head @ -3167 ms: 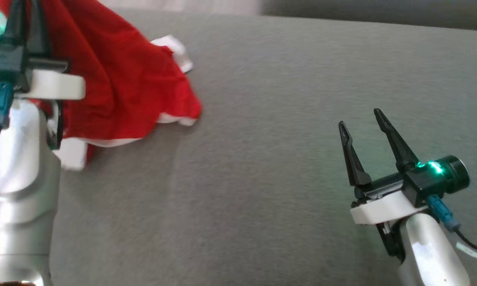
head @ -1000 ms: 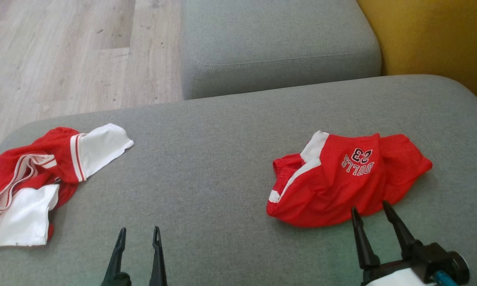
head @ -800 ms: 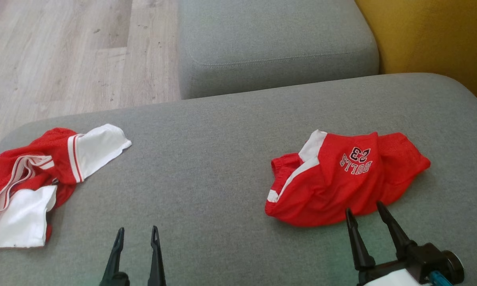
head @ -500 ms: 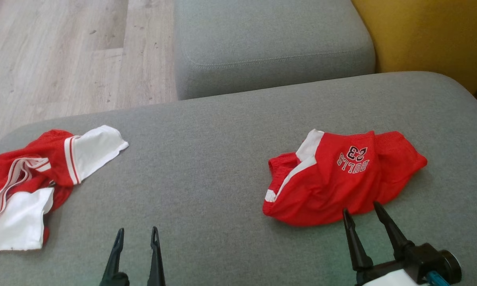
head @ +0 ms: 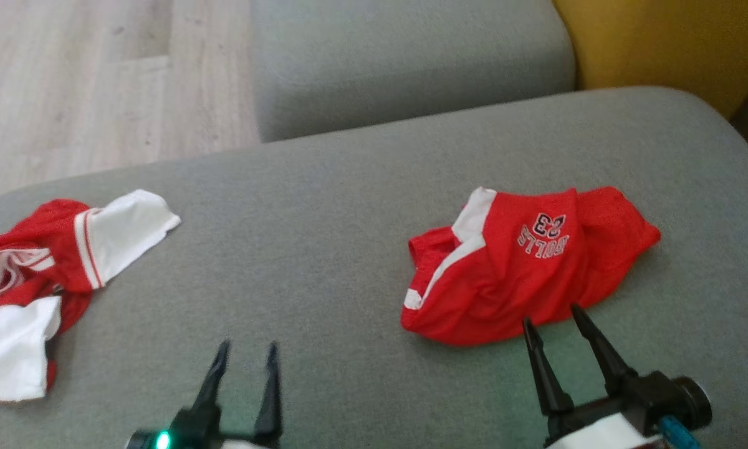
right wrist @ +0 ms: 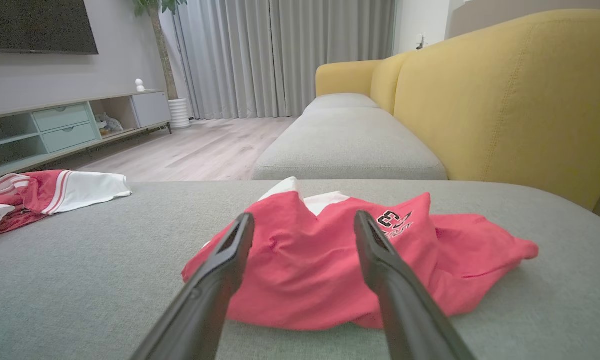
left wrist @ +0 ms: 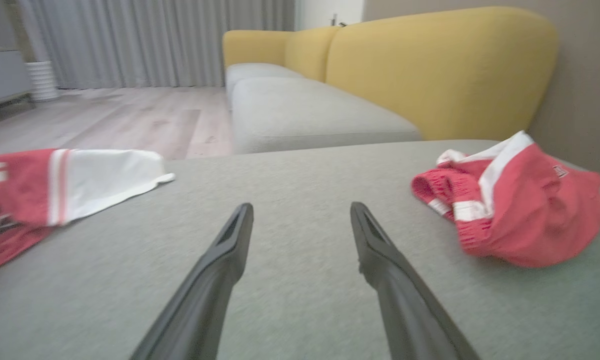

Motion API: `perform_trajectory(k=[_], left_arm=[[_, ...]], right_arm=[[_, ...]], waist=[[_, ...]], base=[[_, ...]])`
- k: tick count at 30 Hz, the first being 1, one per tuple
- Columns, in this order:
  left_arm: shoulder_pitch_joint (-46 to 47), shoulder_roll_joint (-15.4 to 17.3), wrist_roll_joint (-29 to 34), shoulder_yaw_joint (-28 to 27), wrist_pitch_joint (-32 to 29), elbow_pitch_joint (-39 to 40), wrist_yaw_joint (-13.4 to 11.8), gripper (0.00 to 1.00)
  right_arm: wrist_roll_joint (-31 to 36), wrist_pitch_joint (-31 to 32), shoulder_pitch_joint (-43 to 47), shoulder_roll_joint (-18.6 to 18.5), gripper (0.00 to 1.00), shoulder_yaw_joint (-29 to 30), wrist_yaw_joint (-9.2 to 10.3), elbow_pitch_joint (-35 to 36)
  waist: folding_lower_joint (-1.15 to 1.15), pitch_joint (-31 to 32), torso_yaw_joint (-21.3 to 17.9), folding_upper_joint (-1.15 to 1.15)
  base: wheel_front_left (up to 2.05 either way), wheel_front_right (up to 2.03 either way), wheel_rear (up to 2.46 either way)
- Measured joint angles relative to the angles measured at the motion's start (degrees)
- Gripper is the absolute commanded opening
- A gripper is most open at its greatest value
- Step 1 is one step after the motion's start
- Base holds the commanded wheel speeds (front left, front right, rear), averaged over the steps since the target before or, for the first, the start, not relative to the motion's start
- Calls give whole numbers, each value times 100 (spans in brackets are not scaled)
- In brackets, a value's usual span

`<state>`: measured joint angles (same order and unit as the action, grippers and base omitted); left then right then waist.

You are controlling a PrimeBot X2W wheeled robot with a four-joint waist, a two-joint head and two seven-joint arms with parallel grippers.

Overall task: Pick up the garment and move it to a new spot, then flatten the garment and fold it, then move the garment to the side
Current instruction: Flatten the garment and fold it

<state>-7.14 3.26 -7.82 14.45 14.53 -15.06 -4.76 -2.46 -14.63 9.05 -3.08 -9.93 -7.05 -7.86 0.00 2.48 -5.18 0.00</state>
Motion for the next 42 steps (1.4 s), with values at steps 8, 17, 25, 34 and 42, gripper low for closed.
perform_trajectory(k=[8,17,25,34,42], left_arm=[[1677,-26,-784,854,0,-1354,862,100],[3093,-49,-1780,2493,-209,-2743,1192,100],[3573,4,-2773,3697,-171,-3207,1192,100],[3874,4,-3559,4157,-75,-3427,1192,16],[3882,398,-2856,3760,-25,-2317,902,0]], right_arm=[[2,0,-346,-127,100,-158,0,92],[11,0,-627,-127,100,-203,0,80],[11,0,-794,-119,100,-289,0,58],[11,0,-839,-102,100,-305,0,-3],[11,0,-810,-90,100,-122,0,-40]], waist=[[0,-417,-390,0],[2,-877,-851,0],[0,-1081,-1137,0],[0,-1131,-1208,0],[0,-966,-1015,0]], base=[[0,0,0],[0,0,0],[0,0,0],[0,0,0],[0,0,0]])
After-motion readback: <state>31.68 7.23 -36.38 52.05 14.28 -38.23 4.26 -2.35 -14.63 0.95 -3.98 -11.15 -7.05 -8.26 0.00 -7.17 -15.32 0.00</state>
